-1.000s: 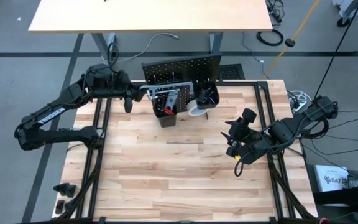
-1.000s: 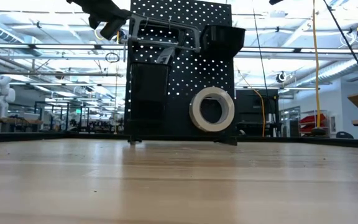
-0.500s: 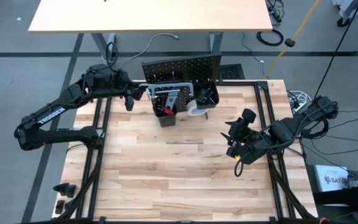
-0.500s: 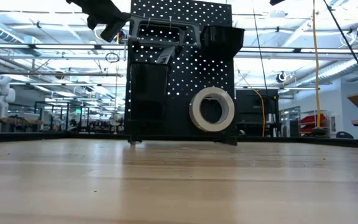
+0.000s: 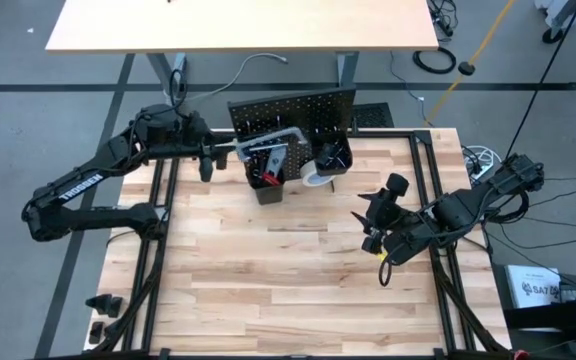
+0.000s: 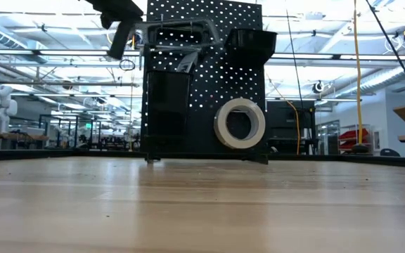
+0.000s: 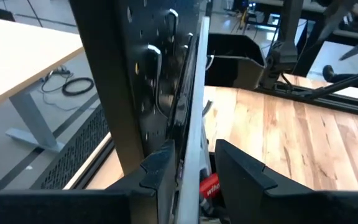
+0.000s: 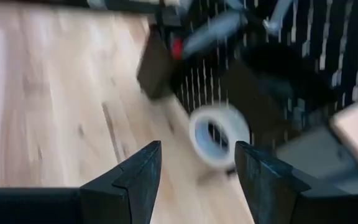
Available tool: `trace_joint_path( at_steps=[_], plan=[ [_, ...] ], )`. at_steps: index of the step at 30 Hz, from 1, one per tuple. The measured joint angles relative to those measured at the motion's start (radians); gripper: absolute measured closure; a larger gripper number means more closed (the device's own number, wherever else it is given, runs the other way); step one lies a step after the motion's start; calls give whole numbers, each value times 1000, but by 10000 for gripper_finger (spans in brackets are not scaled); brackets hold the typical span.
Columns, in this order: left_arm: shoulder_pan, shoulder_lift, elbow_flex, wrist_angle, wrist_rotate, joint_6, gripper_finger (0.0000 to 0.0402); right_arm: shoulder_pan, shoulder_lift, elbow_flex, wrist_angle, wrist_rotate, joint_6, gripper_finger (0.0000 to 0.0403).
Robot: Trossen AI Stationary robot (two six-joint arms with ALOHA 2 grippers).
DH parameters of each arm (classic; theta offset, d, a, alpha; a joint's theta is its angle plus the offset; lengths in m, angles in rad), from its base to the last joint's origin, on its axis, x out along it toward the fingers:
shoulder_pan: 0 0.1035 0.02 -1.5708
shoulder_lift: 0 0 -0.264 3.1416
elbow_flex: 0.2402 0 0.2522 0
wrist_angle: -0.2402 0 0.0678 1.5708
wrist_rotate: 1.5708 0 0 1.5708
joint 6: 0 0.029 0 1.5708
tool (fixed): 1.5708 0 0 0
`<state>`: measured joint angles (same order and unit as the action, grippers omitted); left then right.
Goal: Hang tools onto peg board
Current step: Hang the hacksaw on the pegboard
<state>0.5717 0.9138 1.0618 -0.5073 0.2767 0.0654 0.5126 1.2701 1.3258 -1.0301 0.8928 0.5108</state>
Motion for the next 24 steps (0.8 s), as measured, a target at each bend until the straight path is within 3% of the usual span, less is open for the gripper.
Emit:
trace_joint_path(
  at_steps=[5,8,16,20,24],
  plan=[
    [-5,-1,0,14,0,0,284,-8,3,0,361,-44,-357,206],
    [-5,-1,0,12,1,-4,284,-17,9,1,468,-91,-470,206],
    [-5,-17,0,-24,-11,12,284,-37,10,1,373,-92,-378,206],
    [-5,-81,0,-65,-95,33,284,-36,10,1,317,-95,-317,206],
    [-5,-164,0,-139,-108,-5,284,-27,10,1,245,-113,-251,206]
  ],
)
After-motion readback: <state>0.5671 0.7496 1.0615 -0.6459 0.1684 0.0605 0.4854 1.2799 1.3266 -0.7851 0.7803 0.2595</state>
